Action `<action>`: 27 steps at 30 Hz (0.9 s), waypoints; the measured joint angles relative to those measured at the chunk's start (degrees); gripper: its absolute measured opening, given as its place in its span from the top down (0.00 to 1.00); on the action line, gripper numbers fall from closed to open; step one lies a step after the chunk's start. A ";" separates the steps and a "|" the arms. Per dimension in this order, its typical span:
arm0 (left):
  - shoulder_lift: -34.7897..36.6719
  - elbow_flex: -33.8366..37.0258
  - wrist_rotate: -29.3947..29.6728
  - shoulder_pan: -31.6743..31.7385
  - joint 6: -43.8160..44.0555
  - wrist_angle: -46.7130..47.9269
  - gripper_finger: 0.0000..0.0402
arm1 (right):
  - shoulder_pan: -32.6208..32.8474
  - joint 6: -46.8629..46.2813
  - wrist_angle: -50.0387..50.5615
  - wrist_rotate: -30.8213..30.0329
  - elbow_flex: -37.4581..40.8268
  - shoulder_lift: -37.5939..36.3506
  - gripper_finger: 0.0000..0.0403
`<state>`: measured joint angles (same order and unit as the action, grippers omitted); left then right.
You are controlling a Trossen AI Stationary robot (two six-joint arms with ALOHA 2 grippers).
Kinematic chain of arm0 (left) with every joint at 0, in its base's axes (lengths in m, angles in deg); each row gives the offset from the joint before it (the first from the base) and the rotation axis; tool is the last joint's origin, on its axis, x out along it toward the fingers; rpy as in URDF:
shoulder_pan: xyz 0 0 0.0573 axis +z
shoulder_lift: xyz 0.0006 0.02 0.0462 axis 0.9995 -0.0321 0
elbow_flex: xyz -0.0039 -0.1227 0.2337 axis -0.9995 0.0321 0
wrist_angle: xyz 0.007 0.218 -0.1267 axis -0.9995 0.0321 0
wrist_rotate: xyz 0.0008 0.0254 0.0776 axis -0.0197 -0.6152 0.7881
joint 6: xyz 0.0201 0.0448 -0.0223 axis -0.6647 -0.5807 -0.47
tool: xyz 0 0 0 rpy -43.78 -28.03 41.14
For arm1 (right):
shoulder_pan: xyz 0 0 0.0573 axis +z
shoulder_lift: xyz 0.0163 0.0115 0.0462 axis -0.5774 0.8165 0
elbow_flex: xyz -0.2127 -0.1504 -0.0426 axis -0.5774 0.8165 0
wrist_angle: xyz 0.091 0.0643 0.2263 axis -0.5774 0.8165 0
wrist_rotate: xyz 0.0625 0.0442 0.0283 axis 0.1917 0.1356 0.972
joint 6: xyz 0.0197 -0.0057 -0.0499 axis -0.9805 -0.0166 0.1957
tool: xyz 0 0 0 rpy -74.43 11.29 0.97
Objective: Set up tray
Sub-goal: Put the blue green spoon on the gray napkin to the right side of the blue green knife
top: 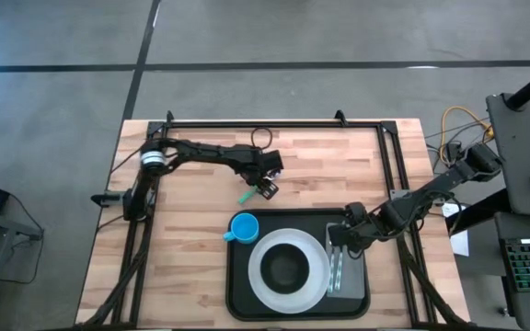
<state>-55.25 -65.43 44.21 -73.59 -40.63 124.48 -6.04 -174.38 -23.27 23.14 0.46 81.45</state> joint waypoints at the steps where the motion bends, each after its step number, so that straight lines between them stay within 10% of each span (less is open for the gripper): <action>1: -1.08 -1.53 0.11 0.00 -0.45 1.30 0.54 | 0.01 -0.01 -0.04 0.11 0.00 0.00 0.63; 27: -4.19 -5.61 -0.22 0.18 -10.98 3.33 0.87 | -0.04 0.23 0.07 -0.07 0.00 0.04 0.63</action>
<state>-59.44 -71.04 43.99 -73.42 -51.61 127.81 -6.08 -174.15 -23.20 23.07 0.46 81.50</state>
